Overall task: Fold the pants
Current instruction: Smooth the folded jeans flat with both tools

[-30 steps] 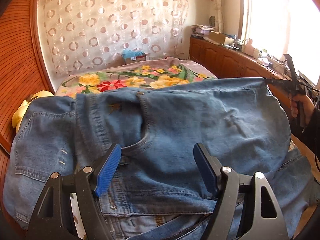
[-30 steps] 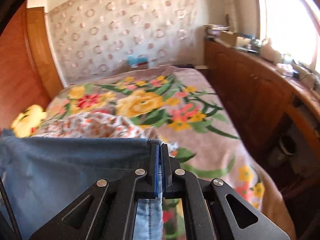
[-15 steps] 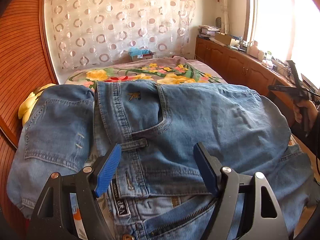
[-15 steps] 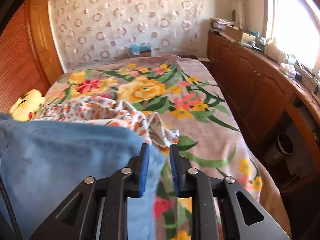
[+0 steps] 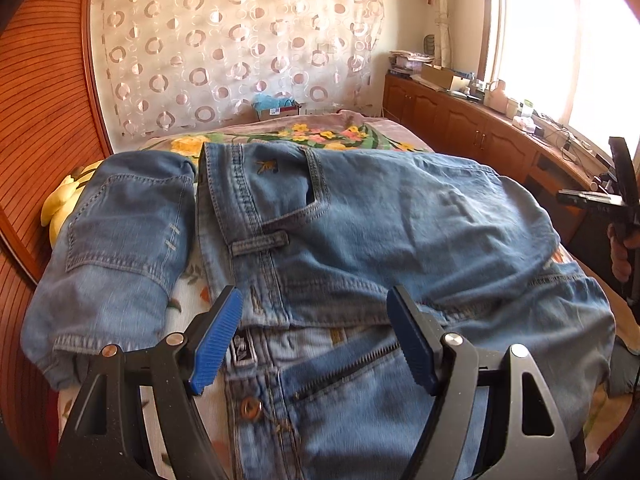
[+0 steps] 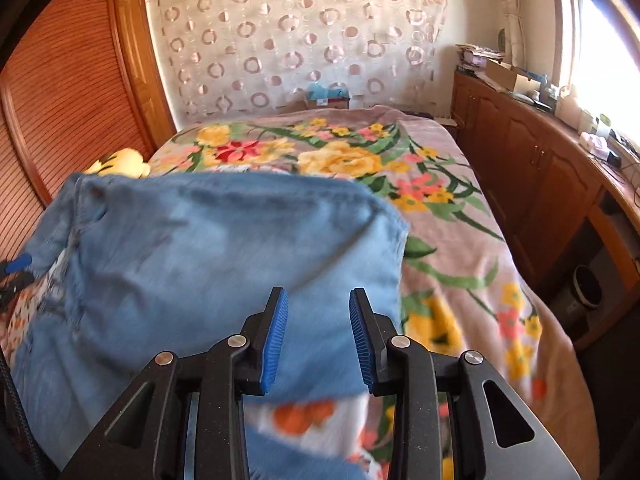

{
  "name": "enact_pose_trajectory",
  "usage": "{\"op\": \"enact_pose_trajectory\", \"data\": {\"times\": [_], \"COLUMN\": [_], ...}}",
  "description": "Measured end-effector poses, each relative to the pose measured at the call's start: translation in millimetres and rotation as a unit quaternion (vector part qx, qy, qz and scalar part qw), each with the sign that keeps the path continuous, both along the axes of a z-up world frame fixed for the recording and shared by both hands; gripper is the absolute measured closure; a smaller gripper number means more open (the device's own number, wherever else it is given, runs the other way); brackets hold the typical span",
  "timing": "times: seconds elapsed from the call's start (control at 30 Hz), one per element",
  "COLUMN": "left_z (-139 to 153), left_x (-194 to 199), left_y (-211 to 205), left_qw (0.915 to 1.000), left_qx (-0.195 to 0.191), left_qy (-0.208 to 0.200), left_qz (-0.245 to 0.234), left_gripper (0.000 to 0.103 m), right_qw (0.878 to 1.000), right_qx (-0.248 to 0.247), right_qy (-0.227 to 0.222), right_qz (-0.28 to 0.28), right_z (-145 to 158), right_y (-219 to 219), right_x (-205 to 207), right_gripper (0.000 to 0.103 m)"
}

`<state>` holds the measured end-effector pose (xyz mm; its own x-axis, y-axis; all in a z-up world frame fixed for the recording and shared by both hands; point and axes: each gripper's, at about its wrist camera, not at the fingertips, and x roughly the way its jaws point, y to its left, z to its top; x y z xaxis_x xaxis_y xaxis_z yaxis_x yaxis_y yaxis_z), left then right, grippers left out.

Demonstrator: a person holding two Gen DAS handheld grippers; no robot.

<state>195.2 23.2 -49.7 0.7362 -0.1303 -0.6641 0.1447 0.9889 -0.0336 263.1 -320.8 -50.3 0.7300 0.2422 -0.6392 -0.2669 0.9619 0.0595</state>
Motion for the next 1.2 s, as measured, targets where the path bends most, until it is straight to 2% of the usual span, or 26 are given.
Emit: {"op": "enact_pose_trajectory", "data": {"times": [0.2, 0.5, 0.7, 0.9, 1.07, 1.2], "left_z": [-7.2, -18.1, -28.5, -33.1, -37.0, -38.1], "left_x": [-20.7, -47.9, -74.3, -109.2, -141.0, -159.7], "left_y": [4.5, 15.8, 26.6, 32.5, 42.1, 49.5], "left_qw": [1.0, 0.9997, 0.999, 0.9983, 0.9977, 0.9978], "left_qx": [0.003, 0.007, 0.008, 0.015, 0.028, 0.023], "left_qy": [0.006, 0.021, 0.035, 0.049, 0.054, 0.051], "left_qz": [0.0, 0.013, 0.025, 0.027, 0.032, 0.036], "left_gripper": [0.028, 0.028, 0.028, 0.028, 0.028, 0.028], "right_qw": [1.0, 0.999, 0.999, 1.0, 1.0, 1.0], "right_qx": [-0.003, -0.018, 0.002, 0.006, 0.012, 0.004], "right_qy": [0.006, 0.013, 0.014, 0.01, 0.016, 0.024], "right_qz": [0.014, 0.032, 0.029, 0.017, 0.01, 0.0], "right_z": [-6.7, -26.9, -24.0, -21.2, -19.8, -21.0], "right_y": [17.1, 41.9, 31.3, 13.4, -3.8, -16.0], "right_x": [-56.1, -89.6, -103.1, -133.3, -157.9, -174.1], "right_gripper": [0.07, 0.07, 0.07, 0.07, 0.054, 0.053]}}
